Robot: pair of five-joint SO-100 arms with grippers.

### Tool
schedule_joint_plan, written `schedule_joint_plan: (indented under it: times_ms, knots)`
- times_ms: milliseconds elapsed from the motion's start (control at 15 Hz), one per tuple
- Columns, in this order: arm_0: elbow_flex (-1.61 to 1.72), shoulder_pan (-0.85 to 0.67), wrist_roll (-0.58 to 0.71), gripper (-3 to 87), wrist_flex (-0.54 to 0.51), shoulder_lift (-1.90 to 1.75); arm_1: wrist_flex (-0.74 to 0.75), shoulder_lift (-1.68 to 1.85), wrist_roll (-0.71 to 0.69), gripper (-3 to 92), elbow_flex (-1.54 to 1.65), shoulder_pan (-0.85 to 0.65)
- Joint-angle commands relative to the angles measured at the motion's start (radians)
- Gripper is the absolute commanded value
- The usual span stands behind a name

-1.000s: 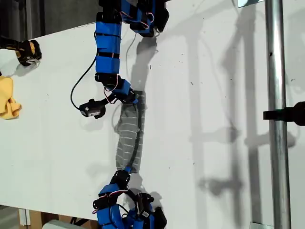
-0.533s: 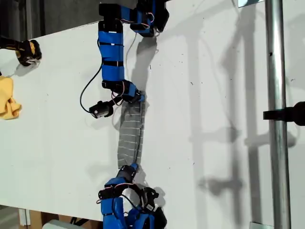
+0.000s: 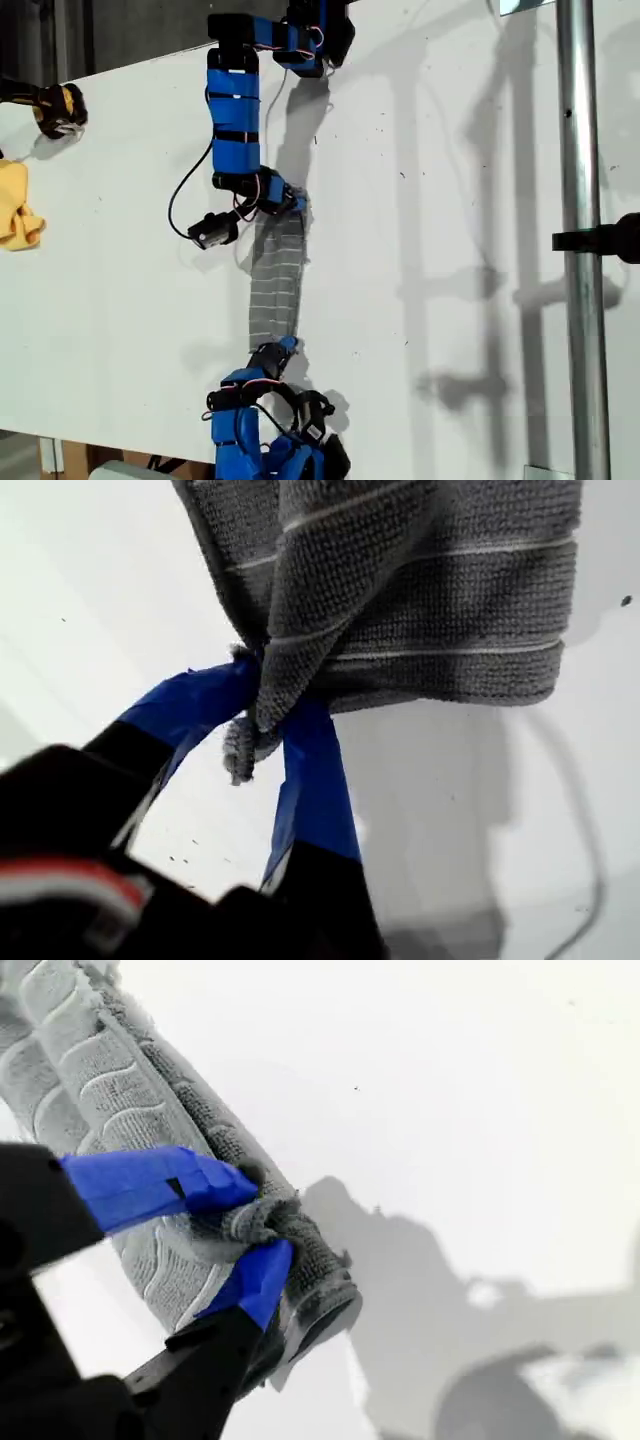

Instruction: Grasp corners of a towel and fold twice.

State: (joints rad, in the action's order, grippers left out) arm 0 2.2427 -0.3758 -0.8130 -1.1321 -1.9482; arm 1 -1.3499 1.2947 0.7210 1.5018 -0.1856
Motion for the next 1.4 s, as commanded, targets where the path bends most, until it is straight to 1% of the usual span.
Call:
schedule_joint_plan:
  times_ms: [0,133,333,533,733,867,1000,1067,1133,1200,1267,1333]
  knots:
    - [-0.066,0.008,-0.018,21.1,-0.1,-0.147,-0.061,0.156,0.006,26.8,-0.083,0.014]
    - [-0.086,-0.003,-0.025,27.1,-0.173,-0.321,-0.075,0.291,0.011,32.8,-0.064,-0.005]
    - [-0.038,-0.06,-0.037,28.1,-0.227,-0.578,-0.067,0.534,0.043,35.2,0.038,-0.075]
    - [0.129,-0.091,-0.091,24.5,-0.201,-0.907,-0.025,0.847,0.138,35.3,0.281,-0.152]
    - [0.273,-0.046,-0.129,22.0,-0.187,-1.135,0.009,1.155,0.253,35.9,0.554,-0.161]
    - [0.377,-0.015,-0.16,20.7,-0.152,-1.307,0.018,1.407,0.341,34.1,0.738,-0.155]
    - [0.494,0.015,-0.179,16.9,-0.144,-1.528,0.011,1.601,0.439,32.9,0.887,-0.109]
    - [0.537,0.038,-0.178,13.8,-0.104,-1.526,0.011,1.678,0.488,32.7,0.959,-0.077]
    - [0.597,0.077,-0.179,11.2,-0.043,-1.526,-0.002,1.758,0.535,32.3,1.029,-0.044]
    - [0.655,0.106,-0.169,9.6,0.015,-1.526,-0.037,1.832,0.569,32.3,1.08,-0.023]
    - [0.701,0.118,-0.166,8.1,0.051,-1.526,-0.101,1.905,0.588,32.7,1.109,-0.02]
    - [0.732,0.124,-0.147,6.8,0.075,-1.526,-0.123,1.944,0.591,32.8,1.117,-0.014]
